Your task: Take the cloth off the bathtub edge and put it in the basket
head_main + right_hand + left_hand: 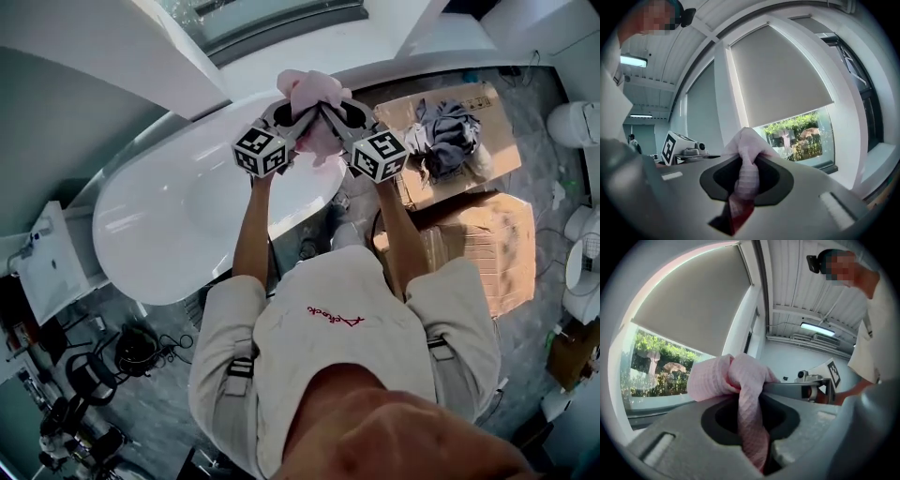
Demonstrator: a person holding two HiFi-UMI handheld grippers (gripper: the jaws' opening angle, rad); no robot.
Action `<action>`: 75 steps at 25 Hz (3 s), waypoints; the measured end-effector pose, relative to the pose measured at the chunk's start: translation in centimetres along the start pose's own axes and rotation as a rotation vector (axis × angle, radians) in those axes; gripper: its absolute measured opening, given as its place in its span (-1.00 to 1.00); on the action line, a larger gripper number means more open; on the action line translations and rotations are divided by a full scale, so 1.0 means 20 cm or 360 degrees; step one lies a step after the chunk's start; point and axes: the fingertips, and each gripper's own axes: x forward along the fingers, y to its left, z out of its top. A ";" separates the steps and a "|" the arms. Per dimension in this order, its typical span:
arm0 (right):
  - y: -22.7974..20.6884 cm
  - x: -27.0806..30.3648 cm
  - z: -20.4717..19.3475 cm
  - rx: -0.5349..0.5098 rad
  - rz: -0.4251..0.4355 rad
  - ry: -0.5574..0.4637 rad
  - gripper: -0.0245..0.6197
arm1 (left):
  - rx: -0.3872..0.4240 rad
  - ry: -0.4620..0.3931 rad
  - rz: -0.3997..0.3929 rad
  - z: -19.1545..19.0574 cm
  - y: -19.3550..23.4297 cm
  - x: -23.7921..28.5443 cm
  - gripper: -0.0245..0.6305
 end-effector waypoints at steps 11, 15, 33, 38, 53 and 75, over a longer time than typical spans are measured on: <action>0.33 -0.04 0.51 -0.0183 0.0059 -0.0165 -0.72 | 0.0200 -0.0136 0.0016 0.54 -0.17 -0.25 -0.65; 0.44 -0.04 0.61 -0.0221 0.0065 -0.0198 -0.72 | 0.0229 -0.0175 0.0027 0.64 -0.20 -0.34 -0.65; 0.89 0.04 0.62 -0.0230 0.0179 -0.0213 -0.72 | 0.0245 -0.0217 0.0148 0.70 -0.23 -0.80 -0.65; 0.89 0.12 0.63 -0.0227 0.0252 -0.0182 -0.72 | 0.0219 -0.0244 0.0219 0.73 -0.16 -0.82 -0.65; 1.10 0.48 0.70 -0.0250 0.0714 -0.0172 -0.72 | 0.0254 -0.0353 0.0626 0.85 0.11 -1.10 -0.65; 2.21 0.56 0.47 -0.0083 0.1679 -0.0064 -0.72 | 0.0263 -0.0420 0.1596 0.73 -0.10 -2.25 -0.65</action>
